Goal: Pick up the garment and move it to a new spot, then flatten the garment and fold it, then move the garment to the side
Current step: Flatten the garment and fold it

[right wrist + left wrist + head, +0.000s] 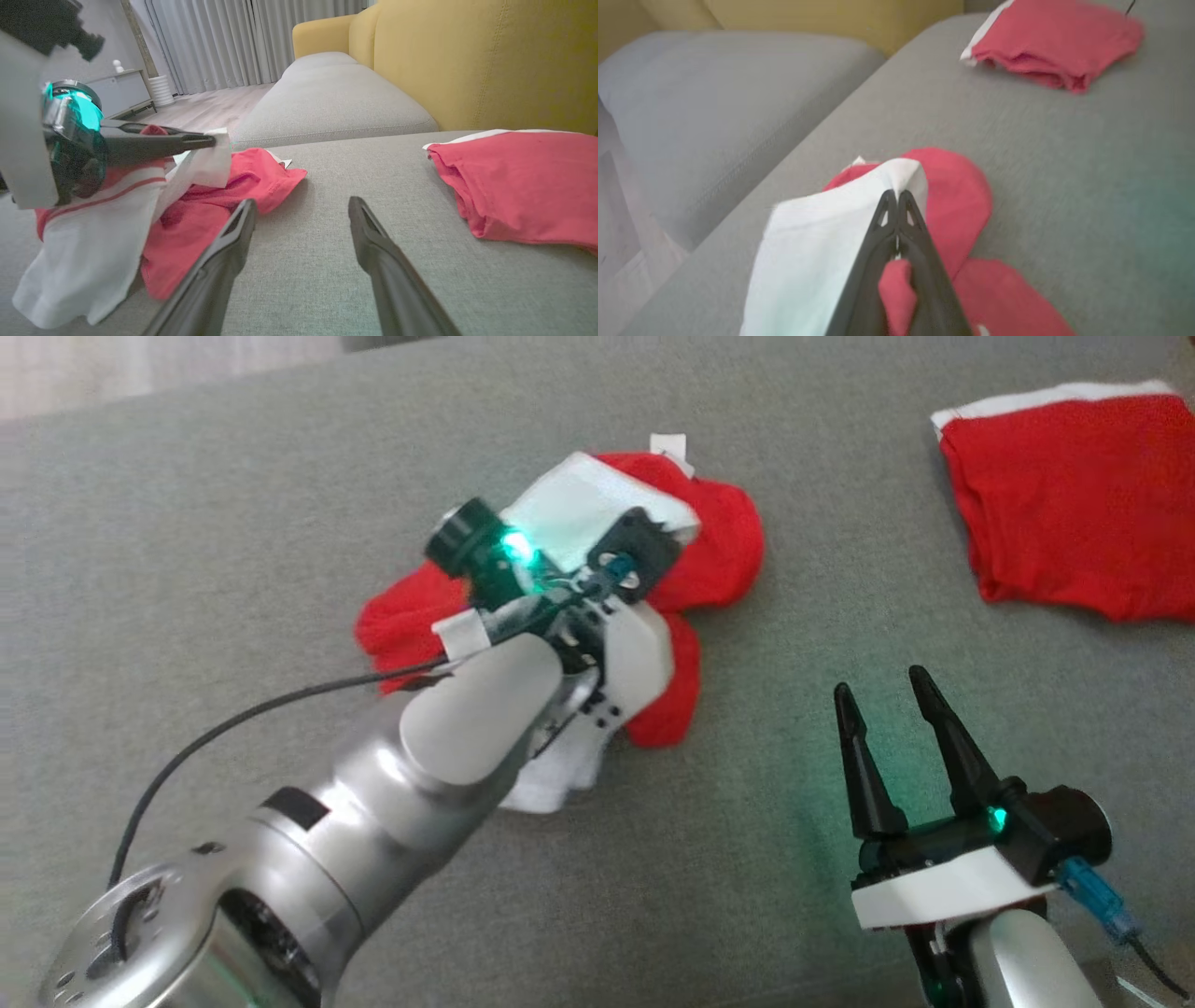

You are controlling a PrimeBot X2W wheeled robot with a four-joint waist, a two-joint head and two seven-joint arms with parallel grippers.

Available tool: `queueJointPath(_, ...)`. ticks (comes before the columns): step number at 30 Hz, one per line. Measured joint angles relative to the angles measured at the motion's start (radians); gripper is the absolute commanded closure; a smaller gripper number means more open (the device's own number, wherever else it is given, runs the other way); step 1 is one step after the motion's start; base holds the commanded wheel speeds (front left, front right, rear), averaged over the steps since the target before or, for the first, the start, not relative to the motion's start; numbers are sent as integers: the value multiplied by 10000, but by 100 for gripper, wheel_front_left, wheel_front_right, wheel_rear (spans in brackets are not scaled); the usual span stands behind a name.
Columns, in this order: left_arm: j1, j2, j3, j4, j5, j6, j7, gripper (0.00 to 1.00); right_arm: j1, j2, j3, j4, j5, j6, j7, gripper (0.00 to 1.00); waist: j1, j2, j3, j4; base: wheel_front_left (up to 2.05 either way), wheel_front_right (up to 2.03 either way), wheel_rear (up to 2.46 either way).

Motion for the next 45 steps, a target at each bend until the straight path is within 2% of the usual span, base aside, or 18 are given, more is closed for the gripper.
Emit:
queueJointPath(6,105,44,-203,-2021,-355,-201,-606,100,312,4,-199,17,0,0,0,0,-1,0,-645,610,0,0,0)
queueJointPath(10,741,702,-155,-3862,-619,63,-675,100,734,6,-355,15,0,0,0,0,-2,0,-1087,1084,0,0,0)
queueJointPath(13,1801,1824,-6,-5486,-965,604,-407,100,1030,8,-447,-10,0,0,0,0,-2,0,-1389,1484,0,0,0)
queueJointPath(18,3905,4343,704,-8096,-1547,2011,-46,100,1265,13,-698,-111,0,0,0,0,-2,0,-1701,2180,0,0,0)
queueJointPath(21,5102,5570,1367,-9244,-2266,2562,-121,100,1291,13,-825,-182,0,0,0,0,-3,0,-1783,2588,0,0,0)
queueJointPath(24,6008,6472,1971,-9735,-2832,2894,-453,100,1353,15,-865,-201,0,0,0,0,-1,0,-1801,2960,0,0,0)
queueJointPath(28,6695,6853,2552,-9798,-3588,2857,-1064,100,1416,8,-859,-199,-15,0,0,0,-1,0,-1773,3347,0,0,0)
queueJointPath(33,7029,6844,2439,-9292,-3962,2360,-1308,100,1369,-71,-832,-205,-98,0,0,0,-1,0,-1587,3513,0,0,0)
queueJointPath(34,7075,6830,2299,-9122,-3960,2261,-1275,89,1352,-105,-832,-217,-98,0,0,0,0,0,-1529,3514,0,0,0)
queueJointPath(35,7107,6801,2178,-8955,-3958,2247,-1237,56,1333,-134,-832,-226,-98,0,0,0,0,0,-1477,3516,0,0,0)
queueJointPath(36,7122,6767,2073,-8809,-3929,2242,-1191,0,1310,-151,-832,-230,-98,0,0,0,0,0,-1427,3516,0,0,0)
queueJointPath(41,7199,6564,1735,-8656,-3852,2251,-848,0,1236,-163,-805,-226,-98,0,0,0,0,0,-1368,3523,0,0,0)
queueJointPath(43,7312,6717,1601,-8753,-3726,2368,-593,0,1244,-161,-802,-226,-98,0,0,0,0,0,-1369,3517,0,0,0)
queueJointPath(45,7390,7007,1590,-9041,-3509,2671,-430,0,1244,-161,-805,-228,-98,0,0,0,0,0,-1338,3519,0,0,0)
